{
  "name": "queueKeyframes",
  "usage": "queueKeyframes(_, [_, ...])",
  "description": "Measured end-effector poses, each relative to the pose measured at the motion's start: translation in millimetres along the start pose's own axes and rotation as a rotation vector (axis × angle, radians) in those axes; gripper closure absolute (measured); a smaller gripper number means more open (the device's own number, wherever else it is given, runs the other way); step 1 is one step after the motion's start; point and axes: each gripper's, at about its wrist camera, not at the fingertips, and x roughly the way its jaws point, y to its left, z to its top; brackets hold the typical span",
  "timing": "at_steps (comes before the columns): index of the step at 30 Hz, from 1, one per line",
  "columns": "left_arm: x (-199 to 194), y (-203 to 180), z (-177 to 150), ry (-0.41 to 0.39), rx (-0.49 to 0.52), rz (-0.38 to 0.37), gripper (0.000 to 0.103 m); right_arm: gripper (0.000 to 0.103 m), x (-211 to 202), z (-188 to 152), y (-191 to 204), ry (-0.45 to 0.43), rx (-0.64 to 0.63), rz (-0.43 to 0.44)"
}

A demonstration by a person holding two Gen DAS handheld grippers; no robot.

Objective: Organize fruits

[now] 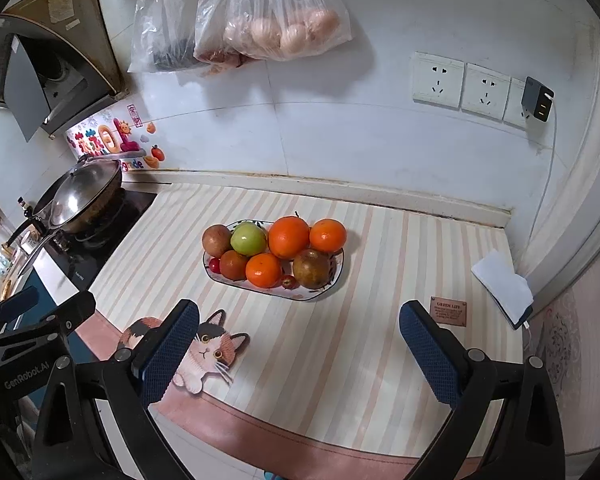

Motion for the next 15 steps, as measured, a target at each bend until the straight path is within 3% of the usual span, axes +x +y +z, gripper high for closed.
queueKeyframes(15, [3.9,-2.2,4.3,0.002,-0.005,-0.013,0.004,0.001,4.8,3.5,2.6,0.001,-0.015,0.003])
